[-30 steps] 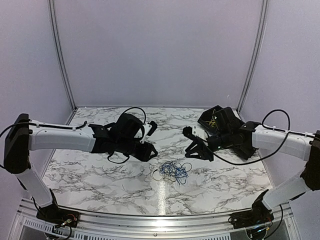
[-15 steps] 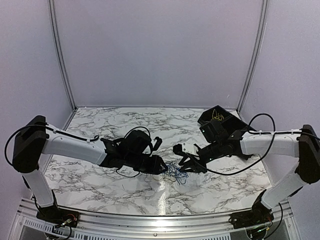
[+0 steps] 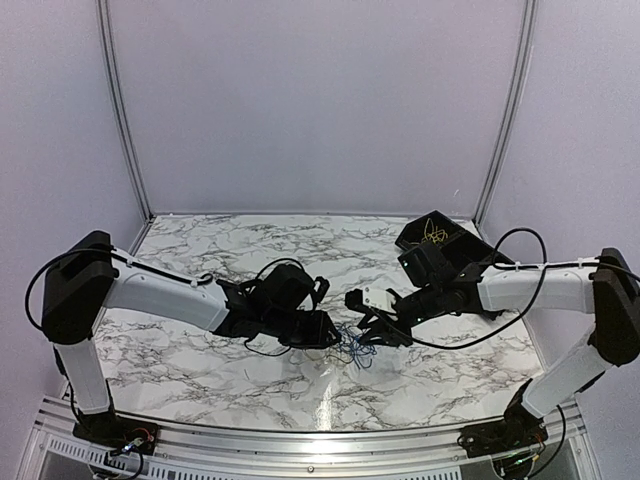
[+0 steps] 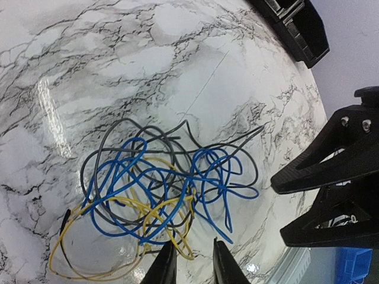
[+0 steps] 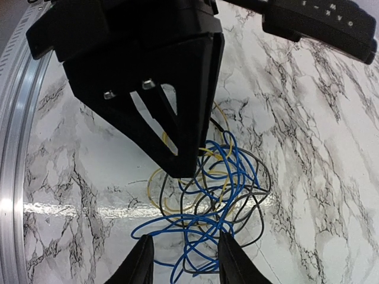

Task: Untangle the cables

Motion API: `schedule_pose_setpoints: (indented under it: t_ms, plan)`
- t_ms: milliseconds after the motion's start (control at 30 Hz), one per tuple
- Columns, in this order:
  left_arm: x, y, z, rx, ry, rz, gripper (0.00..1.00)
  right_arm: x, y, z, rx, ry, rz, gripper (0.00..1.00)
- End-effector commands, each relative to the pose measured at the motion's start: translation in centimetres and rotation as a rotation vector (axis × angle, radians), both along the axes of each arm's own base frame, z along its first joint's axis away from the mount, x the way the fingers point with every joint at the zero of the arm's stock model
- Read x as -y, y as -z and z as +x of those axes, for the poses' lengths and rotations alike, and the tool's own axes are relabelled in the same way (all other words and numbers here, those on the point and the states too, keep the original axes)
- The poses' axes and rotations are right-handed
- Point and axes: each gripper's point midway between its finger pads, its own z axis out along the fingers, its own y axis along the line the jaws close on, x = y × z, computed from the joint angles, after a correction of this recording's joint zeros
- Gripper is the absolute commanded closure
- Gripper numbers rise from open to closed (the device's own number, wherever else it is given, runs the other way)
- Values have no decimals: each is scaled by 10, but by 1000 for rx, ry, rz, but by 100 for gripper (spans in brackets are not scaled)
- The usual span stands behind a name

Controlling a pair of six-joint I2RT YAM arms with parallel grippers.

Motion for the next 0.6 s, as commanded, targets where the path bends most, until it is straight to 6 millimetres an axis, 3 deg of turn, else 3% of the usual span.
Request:
schedule_pose_setpoints:
  t_ms: [0, 167, 367, 567]
  plan:
    - [5, -4, 13, 18, -25, -1, 80, -4, -4, 3, 28, 3, 14, 62]
    - [8, -3, 16, 21, -20, -2, 100, -10, 2, 5, -3, 12, 29, 50]
    - [7, -6, 16, 33, -12, -3, 100, -17, 31, 12, -64, 45, -30, 46]
    - [5, -13, 14, 51, 3, -10, 100, -12, 44, 20, -50, 92, -67, 45]
